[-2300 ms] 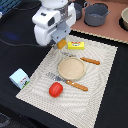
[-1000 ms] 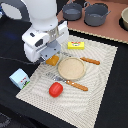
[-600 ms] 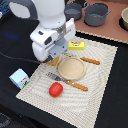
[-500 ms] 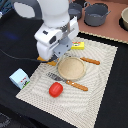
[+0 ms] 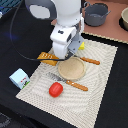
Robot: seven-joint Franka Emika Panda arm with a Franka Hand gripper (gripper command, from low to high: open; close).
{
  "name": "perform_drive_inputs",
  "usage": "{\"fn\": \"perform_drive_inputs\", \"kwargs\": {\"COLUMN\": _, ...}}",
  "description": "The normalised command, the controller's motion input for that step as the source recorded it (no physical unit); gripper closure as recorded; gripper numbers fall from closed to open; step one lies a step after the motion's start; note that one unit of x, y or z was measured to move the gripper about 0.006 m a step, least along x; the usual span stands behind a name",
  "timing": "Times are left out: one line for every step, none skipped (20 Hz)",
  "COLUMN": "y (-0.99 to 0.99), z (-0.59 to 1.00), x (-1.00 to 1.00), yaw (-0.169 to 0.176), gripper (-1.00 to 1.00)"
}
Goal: Interact with the objects in diverse but meaningful ways.
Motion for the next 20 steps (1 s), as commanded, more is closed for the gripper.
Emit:
{"fn": "perform_drive_inputs", "kwargs": {"y": 0.46, "z": 0.11, "x": 0.15, "yaw": 0.145, "gripper": -1.0}}
{"fn": "perform_drive_inputs", "kwargs": {"y": 0.41, "z": 0.12, "x": 0.15, "yaw": 0.136, "gripper": -1.0}}
{"fn": "perform_drive_inputs", "kwargs": {"y": 0.36, "z": 0.13, "x": 0.14, "yaw": 0.115, "gripper": -1.0}}
{"fn": "perform_drive_inputs", "kwargs": {"y": 0.36, "z": 0.15, "x": 0.21, "yaw": 0.1, "gripper": -1.0}}
{"fn": "perform_drive_inputs", "kwargs": {"y": 0.31, "z": 0.15, "x": 0.19, "yaw": 0.094, "gripper": -1.0}}
{"fn": "perform_drive_inputs", "kwargs": {"y": 0.24, "z": 0.1, "x": 0.1, "yaw": 0.077, "gripper": -1.0}}
{"fn": "perform_drive_inputs", "kwargs": {"y": 0.18, "z": 0.07, "x": 0.11, "yaw": 0.065, "gripper": -1.0}}
{"fn": "perform_drive_inputs", "kwargs": {"y": 0.14, "z": 0.02, "x": 0.11, "yaw": 0.046, "gripper": -1.0}}
{"fn": "perform_drive_inputs", "kwargs": {"y": 0.07, "z": 0.0, "x": 0.11, "yaw": 0.041, "gripper": -1.0}}
{"fn": "perform_drive_inputs", "kwargs": {"y": 0.01, "z": 0.0, "x": 0.08, "yaw": 0.038, "gripper": -1.0}}
{"fn": "perform_drive_inputs", "kwargs": {"y": 0.03, "z": 0.0, "x": 0.08, "yaw": 0.034, "gripper": -1.0}}
{"fn": "perform_drive_inputs", "kwargs": {"y": 0.05, "z": 0.0, "x": 0.1, "yaw": 0.036, "gripper": -1.0}}
{"fn": "perform_drive_inputs", "kwargs": {"y": 0.07, "z": -0.03, "x": 0.09, "yaw": 0.035, "gripper": -1.0}}
{"fn": "perform_drive_inputs", "kwargs": {"y": 0.11, "z": -0.06, "x": 0.08, "yaw": 0.036, "gripper": -1.0}}
{"fn": "perform_drive_inputs", "kwargs": {"y": 0.13, "z": -0.11, "x": 0.06, "yaw": 0.039, "gripper": -1.0}}
{"fn": "perform_drive_inputs", "kwargs": {"y": 0.17, "z": -0.13, "x": 0.06, "yaw": 0.042, "gripper": -1.0}}
{"fn": "perform_drive_inputs", "kwargs": {"y": 0.19, "z": -0.19, "x": 0.02, "yaw": 0.047, "gripper": -1.0}}
{"fn": "perform_drive_inputs", "kwargs": {"y": 0.26, "z": -0.24, "x": 0.0, "yaw": 0.05, "gripper": -1.0}}
{"fn": "perform_drive_inputs", "kwargs": {"y": 0.33, "z": -0.29, "x": 0.0, "yaw": 0.058, "gripper": -1.0}}
{"fn": "perform_drive_inputs", "kwargs": {"y": 0.46, "z": -0.33, "x": 0.0, "yaw": 0.071, "gripper": -1.0}}
